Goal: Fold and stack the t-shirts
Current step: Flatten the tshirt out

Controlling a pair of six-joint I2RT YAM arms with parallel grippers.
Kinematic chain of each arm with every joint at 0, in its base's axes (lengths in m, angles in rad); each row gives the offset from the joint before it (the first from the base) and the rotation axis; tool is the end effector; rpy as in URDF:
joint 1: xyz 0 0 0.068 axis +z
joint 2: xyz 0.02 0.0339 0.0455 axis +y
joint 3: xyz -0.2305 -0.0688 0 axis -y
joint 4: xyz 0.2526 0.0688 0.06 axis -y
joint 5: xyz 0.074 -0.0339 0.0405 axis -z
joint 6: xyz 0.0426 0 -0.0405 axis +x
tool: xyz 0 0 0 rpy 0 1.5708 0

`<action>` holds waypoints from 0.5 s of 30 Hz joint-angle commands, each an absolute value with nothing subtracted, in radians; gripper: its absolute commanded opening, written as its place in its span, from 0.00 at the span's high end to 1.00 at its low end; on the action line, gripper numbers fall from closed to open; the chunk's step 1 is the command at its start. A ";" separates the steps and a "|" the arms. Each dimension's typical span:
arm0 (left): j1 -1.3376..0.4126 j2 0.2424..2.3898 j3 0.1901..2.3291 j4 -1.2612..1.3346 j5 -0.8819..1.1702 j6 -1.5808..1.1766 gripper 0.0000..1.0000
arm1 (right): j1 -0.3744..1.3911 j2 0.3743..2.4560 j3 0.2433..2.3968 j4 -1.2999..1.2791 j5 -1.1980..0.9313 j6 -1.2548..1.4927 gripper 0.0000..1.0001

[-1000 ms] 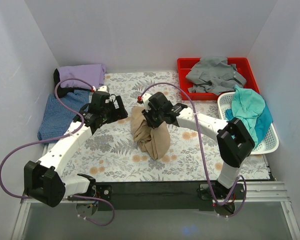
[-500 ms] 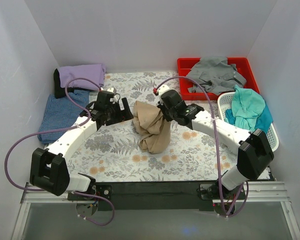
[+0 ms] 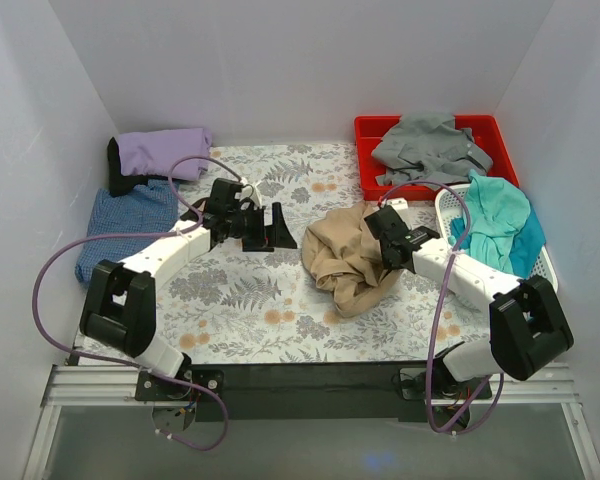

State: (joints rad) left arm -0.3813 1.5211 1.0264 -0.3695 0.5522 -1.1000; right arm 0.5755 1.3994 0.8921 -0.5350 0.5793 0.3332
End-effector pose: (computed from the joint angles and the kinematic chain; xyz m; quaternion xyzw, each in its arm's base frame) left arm 0.2989 -0.1439 0.1927 -0.2292 0.8782 -0.4134 0.0731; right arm 0.2525 0.1360 0.1757 -0.0377 0.9273 -0.1379 0.3459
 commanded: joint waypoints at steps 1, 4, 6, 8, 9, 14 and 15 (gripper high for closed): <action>-0.419 1.542 1.086 -0.304 0.749 -1.039 0.13 | 0.569 1.379 0.926 -0.554 0.623 0.385 0.61; -0.478 1.586 1.132 -0.284 0.770 -0.996 0.13 | 0.569 1.370 0.931 -0.545 0.620 0.385 0.42; -0.547 1.617 1.164 -0.290 0.752 -0.977 0.13 | 0.571 1.364 0.931 -0.532 0.603 0.373 0.41; -0.590 1.667 1.210 -0.302 0.735 -0.937 0.13 | 0.569 1.365 0.933 -0.525 0.592 0.367 0.40; -0.609 1.689 1.227 -0.316 0.736 -0.927 0.13 | 0.569 1.370 0.936 -0.523 0.586 0.365 0.40; -0.698 1.822 1.311 -0.389 0.668 -0.876 0.13 | 0.569 1.359 0.928 -0.517 0.589 0.371 0.40; -0.718 1.835 1.321 -0.394 0.660 -0.873 0.13 | 0.569 1.347 0.925 -0.515 0.595 0.371 0.40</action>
